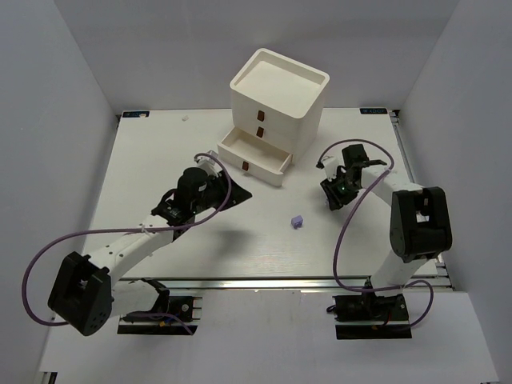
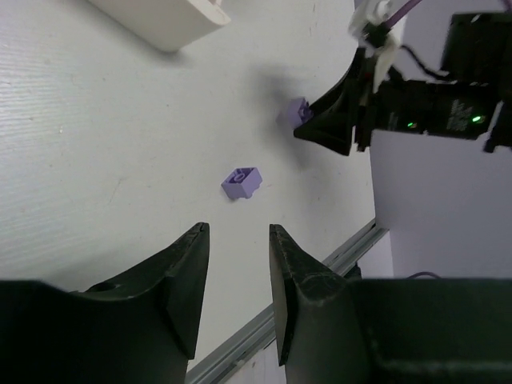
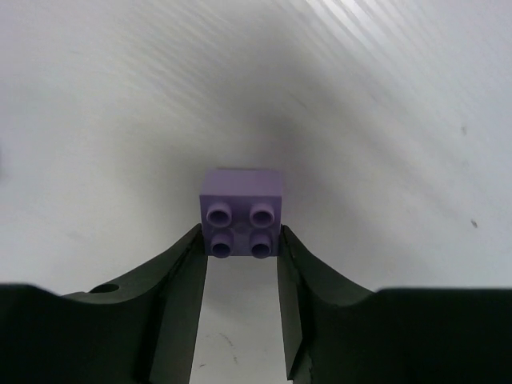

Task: Sort the legos into containers by color

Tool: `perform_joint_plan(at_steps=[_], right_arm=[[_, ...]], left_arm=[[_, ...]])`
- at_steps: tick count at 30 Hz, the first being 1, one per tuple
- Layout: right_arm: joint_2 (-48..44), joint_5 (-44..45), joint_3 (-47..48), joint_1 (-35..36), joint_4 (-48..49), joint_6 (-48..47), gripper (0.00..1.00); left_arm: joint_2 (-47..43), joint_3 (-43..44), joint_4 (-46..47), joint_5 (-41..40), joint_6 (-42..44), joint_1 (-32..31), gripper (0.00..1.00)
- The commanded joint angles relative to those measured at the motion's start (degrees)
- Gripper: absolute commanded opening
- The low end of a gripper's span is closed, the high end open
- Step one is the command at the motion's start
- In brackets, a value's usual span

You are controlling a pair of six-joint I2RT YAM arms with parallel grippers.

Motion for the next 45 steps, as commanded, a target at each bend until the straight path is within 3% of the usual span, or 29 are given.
perform_joint_plan(at_steps=[1,6,12,18,21,22,25,26,40,43,45], right_arm=[[-6.71,-15.23,5.44,2.19,-3.22,-8.01,0.00],[-8.66,-22.67,15.17,8.34,-2.01,-11.73,0.00],[3.11,-13.54,32.32,16.33,-0.59,-2.50,0.00],[14.80,2.18,46.48,21.26,-0.85,5.59,0.00],[16.66,6.67,46.76,22.32,0.81,6.83,0.14],[16.92,7.12,46.06,22.76,1.51,6.74,0.29],[17.45,6.69,46.14,22.94,1.17,7.35,0.57],[17.36,6.34,45.88,22.94,0.82,7.27,0.58],[17.19,4.15,46.84,22.67,0.03,7.97,0.64],[14.73,2.30,46.94,22.15,-0.76,8.49,0.53],[11.06,1.07,45.98,21.36,-1.29,8.93,0.27]], left_arm=[[1.68,0.09,0.54,1.66,2.60,-1.54,0.46],[4.24,-0.52,1.60,2.11,3.49,-3.91,0.50],[3.18,-2.01,3.27,1.05,3.40,-6.37,0.55],[2.92,-1.58,3.18,-0.01,3.49,-7.61,0.58],[3.27,-1.31,3.35,-0.45,3.31,-8.75,0.58],[3.62,-1.14,3.44,-0.71,3.31,-8.75,0.59],[4.24,-0.87,3.71,-0.80,3.31,-9.97,0.59],[4.93,-0.35,3.79,-0.80,3.31,-9.98,0.59],[15.31,7.48,5.55,-0.01,5.07,-14.89,0.59],[16.27,7.91,6.26,-0.71,4.81,-15.51,0.59],[18.98,10.71,4.51,-2.54,4.89,-16.13,0.58]])
